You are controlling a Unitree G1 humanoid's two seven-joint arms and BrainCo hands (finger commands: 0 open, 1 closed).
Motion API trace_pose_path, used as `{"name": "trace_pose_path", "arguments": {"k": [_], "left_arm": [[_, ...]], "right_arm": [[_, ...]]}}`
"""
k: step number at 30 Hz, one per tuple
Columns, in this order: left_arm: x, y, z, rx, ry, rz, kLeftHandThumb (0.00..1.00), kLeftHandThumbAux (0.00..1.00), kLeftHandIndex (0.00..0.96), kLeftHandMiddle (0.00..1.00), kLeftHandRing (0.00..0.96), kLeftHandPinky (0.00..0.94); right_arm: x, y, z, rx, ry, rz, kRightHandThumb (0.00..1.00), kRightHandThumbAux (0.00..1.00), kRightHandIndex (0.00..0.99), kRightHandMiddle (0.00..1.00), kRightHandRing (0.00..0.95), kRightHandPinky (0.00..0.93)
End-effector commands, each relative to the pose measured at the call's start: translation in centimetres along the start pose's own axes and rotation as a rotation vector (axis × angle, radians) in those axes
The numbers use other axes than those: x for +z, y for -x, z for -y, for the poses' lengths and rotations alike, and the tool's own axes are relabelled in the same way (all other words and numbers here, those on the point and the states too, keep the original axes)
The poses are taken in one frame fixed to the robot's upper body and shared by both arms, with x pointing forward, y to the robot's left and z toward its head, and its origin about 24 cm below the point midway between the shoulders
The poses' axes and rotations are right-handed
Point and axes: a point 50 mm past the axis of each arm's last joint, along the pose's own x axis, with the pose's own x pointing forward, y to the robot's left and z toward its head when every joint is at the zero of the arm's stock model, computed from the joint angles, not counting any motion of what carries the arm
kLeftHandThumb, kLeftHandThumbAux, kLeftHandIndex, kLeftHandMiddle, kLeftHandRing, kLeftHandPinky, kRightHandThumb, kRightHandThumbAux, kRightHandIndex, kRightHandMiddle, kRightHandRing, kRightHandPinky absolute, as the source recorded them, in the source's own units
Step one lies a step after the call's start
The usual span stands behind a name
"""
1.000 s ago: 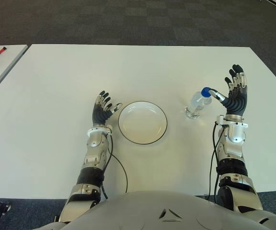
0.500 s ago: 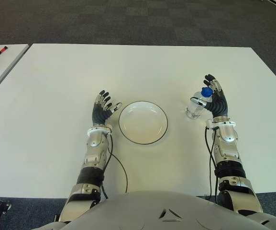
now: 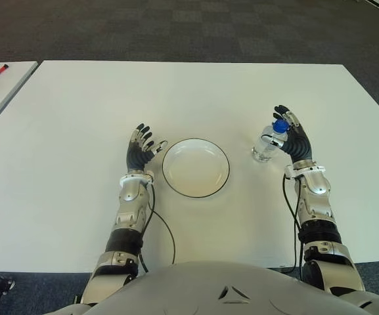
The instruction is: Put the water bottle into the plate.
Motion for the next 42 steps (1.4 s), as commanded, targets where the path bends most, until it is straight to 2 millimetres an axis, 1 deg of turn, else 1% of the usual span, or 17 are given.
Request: {"name": "trace_pose_path", "arguments": {"k": [1, 31, 42], "left_arm": [[-0.35, 0.0, 1.0, -0.007, 0.037, -0.017, 0.0, 0.937, 0.112, 0.136, 0.138, 0.176], [-0.24, -0.01, 0.96, -0.004, 0.037, -0.018, 0.0, 0.924, 0.111, 0.129, 0.134, 0.175], [-0.24, 0.02, 0.93, 0.0, 0.033, -0.018, 0.0, 0.916, 0.107, 0.124, 0.129, 0.172]], "right_arm": [[-0.33, -0.1, -0.04, 0.013, -0.029, -0.026, 0.0, 0.791, 0.0, 0.0, 0.0, 0.002], [-0.63, -0.1, -0.2, 0.024, -0.055, -0.05, 0.0, 0.824, 0.0, 0.0, 0.0, 0.005], [-0.88, -0.13, -0.29, 0.019, -0.05, -0.07, 0.0, 0.809, 0.0, 0.0, 0.0, 0.002]]}}
